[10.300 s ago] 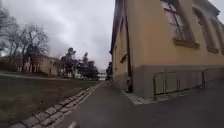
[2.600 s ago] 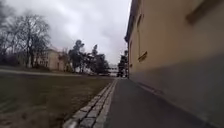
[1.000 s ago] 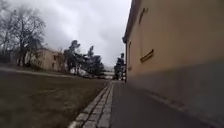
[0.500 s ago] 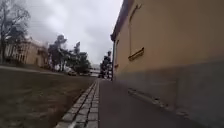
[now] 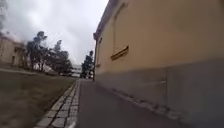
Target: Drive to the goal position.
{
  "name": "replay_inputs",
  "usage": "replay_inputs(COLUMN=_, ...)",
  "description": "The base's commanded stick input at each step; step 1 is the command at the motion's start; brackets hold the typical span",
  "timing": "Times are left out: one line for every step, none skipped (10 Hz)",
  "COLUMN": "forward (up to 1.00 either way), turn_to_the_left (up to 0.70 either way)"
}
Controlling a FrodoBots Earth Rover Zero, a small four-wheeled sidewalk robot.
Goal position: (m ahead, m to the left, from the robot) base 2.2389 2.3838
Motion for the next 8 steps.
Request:
replay_inputs(forward=0.7, turn_to_the_left=0.0)
replay_inputs(forward=0.7, turn_to_the_left=0.0)
replay_inputs(forward=0.7, turn_to_the_left=0.0)
replay_inputs(forward=0.7, turn_to_the_left=0.0)
replay_inputs(forward=0.7, turn_to_the_left=0.0)
replay_inputs(forward=0.7, turn_to_the_left=0.0)
replay_inputs(forward=0.7, turn_to_the_left=0.0)
replay_inputs(forward=0.7, turn_to_the_left=0.05)
